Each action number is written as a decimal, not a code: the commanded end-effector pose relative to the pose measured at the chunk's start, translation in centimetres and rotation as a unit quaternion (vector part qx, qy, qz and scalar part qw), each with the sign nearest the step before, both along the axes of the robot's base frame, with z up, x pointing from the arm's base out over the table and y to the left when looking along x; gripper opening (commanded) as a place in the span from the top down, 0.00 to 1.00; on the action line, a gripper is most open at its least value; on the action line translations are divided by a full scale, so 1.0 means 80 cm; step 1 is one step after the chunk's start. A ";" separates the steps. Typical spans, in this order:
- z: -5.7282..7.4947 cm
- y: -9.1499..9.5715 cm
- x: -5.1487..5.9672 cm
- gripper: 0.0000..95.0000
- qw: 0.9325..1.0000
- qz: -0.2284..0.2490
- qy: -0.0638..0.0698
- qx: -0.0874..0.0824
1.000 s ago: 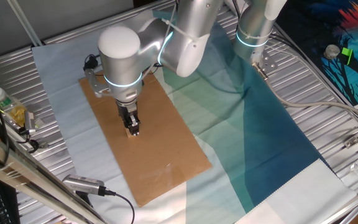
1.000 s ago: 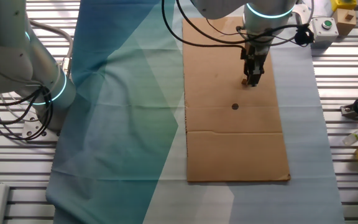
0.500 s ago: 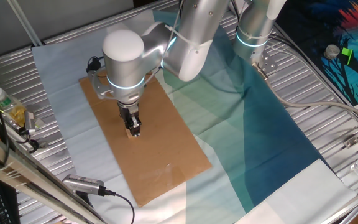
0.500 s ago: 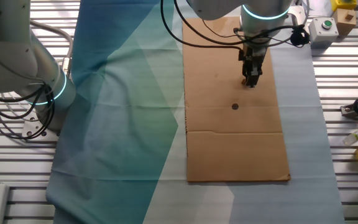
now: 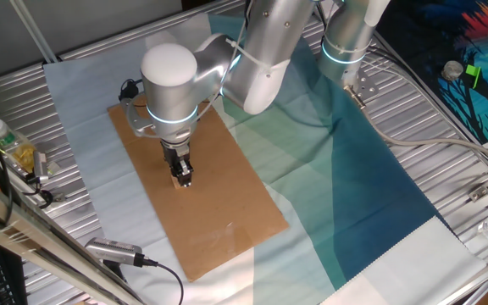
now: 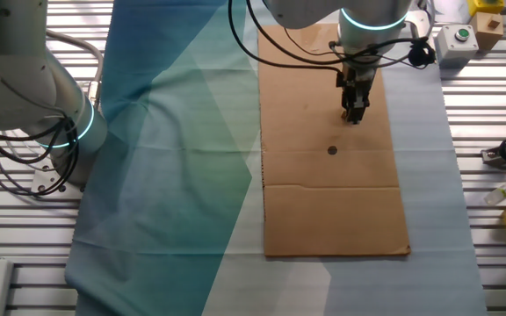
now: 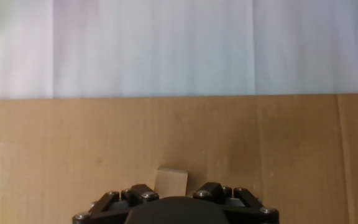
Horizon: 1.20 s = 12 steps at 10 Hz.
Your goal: Grab the block and place it at the designated location
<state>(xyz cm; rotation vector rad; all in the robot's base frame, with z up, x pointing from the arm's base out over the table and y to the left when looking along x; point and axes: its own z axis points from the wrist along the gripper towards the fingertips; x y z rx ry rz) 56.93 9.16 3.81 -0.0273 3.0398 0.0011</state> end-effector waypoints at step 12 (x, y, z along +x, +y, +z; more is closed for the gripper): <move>-0.005 0.001 -0.002 1.00 1.000 -0.004 -0.006 -0.003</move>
